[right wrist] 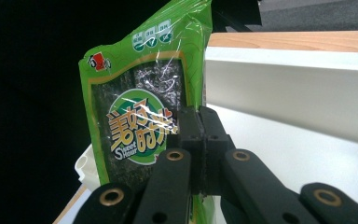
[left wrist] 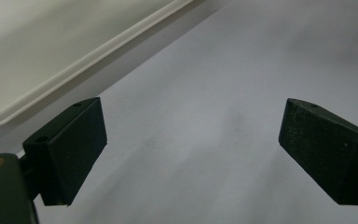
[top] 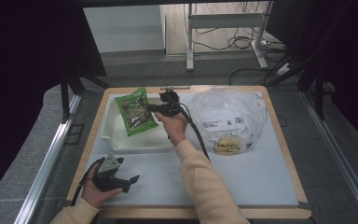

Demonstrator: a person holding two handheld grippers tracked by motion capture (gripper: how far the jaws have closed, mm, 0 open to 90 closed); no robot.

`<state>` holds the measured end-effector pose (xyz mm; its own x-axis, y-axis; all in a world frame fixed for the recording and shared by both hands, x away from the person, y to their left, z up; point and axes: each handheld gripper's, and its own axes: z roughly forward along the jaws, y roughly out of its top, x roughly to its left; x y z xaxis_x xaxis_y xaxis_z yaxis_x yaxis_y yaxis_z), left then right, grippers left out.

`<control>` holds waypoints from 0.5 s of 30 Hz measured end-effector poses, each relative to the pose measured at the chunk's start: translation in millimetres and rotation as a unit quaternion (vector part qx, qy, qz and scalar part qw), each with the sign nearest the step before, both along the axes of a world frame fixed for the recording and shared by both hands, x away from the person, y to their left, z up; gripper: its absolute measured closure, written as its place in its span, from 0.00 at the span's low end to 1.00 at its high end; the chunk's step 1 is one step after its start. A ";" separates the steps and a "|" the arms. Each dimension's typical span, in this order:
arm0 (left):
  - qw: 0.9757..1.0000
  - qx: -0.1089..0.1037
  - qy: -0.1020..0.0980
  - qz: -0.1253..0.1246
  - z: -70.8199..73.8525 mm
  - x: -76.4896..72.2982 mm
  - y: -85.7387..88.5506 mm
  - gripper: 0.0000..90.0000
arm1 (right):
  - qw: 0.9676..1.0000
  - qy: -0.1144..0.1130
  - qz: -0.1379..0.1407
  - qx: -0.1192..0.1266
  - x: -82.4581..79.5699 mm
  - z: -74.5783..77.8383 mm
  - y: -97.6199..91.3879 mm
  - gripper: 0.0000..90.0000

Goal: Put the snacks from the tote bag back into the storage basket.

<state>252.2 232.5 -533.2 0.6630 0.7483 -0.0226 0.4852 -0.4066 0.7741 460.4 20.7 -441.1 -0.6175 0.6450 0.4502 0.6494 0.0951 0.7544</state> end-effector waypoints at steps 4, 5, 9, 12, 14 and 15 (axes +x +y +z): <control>1.000 0.000 0.001 -0.001 0.2 0.2 0.6 0.09 | 1.000 0.003 0.001 -0.004 1.2 -4.5 8.9 1.00; 1.000 0.000 0.001 -0.001 0.2 0.2 0.6 0.09 | 1.000 0.004 0.002 -0.005 1.6 -6.1 11.0 1.00; 1.000 -0.002 0.000 0.000 0.0 0.2 0.5 0.09 | 1.000 0.009 0.000 -0.009 3.3 -12.7 19.5 1.00; 1.000 -0.002 0.001 0.000 -0.3 0.8 0.5 0.09 | 1.000 0.016 0.000 -0.007 4.3 -17.8 25.4 1.00; 1.000 -0.002 0.001 -0.001 -0.3 0.9 0.6 0.09 | 1.000 0.017 0.000 -0.010 4.3 -20.7 28.4 1.00; 1.000 -0.003 0.001 -0.001 -0.2 0.8 0.7 0.09 | 1.000 0.018 0.000 -0.012 4.4 -22.8 30.2 1.00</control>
<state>253.0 233.2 -533.5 0.6644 0.7469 -0.0285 0.4865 -0.4031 0.7751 464.9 50.9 -463.9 -0.6013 0.6552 0.4572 0.6765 0.1130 0.7277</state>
